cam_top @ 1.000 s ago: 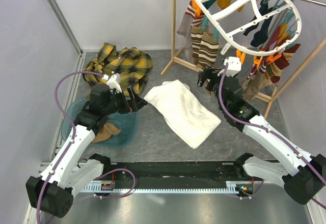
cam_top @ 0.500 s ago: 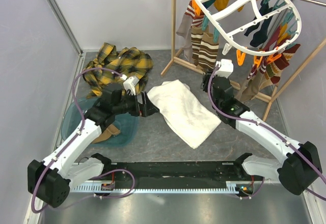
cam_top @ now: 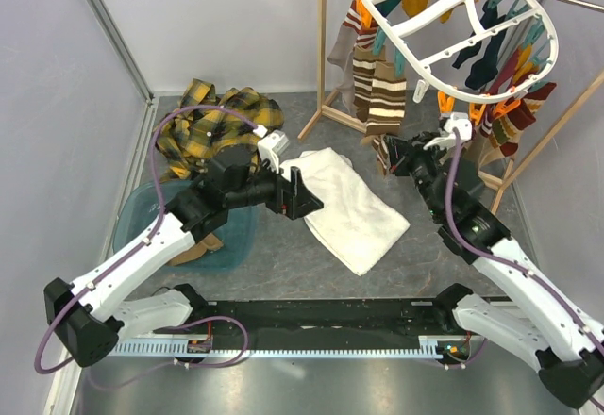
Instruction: Remove the socks clipped to the hanger
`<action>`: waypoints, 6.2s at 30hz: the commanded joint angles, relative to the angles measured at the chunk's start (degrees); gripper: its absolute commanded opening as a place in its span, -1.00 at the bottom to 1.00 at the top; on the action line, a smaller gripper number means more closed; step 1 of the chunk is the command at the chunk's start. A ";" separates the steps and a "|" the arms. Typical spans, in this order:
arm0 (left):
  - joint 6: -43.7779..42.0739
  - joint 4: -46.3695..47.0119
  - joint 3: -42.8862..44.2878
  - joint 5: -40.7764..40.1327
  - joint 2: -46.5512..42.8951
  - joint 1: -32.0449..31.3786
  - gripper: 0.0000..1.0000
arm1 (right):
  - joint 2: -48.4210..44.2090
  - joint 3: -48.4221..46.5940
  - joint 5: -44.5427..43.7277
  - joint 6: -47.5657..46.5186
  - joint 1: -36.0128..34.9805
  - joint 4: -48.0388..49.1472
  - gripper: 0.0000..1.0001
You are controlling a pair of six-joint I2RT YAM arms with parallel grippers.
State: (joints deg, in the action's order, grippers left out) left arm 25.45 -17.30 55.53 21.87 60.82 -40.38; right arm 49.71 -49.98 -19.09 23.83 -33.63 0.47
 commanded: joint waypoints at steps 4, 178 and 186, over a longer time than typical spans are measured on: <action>-7.52 2.10 15.74 -6.75 7.38 -4.96 0.87 | -4.89 2.51 18.45 8.94 -0.12 7.34 -1.00; 17.15 -32.00 -5.24 -56.05 -5.54 26.05 -0.97 | -16.76 5.15 37.67 -14.96 -0.21 -16.73 0.92; 29.74 -31.57 -9.91 -54.40 -6.58 26.93 0.11 | -12.28 3.66 20.68 -11.62 -0.12 -17.00 0.88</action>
State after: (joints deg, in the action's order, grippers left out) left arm 45.56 -50.65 45.95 -31.31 56.93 -13.82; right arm 35.24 -44.80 10.70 10.70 -33.74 -17.82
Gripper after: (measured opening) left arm 0.486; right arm 0.952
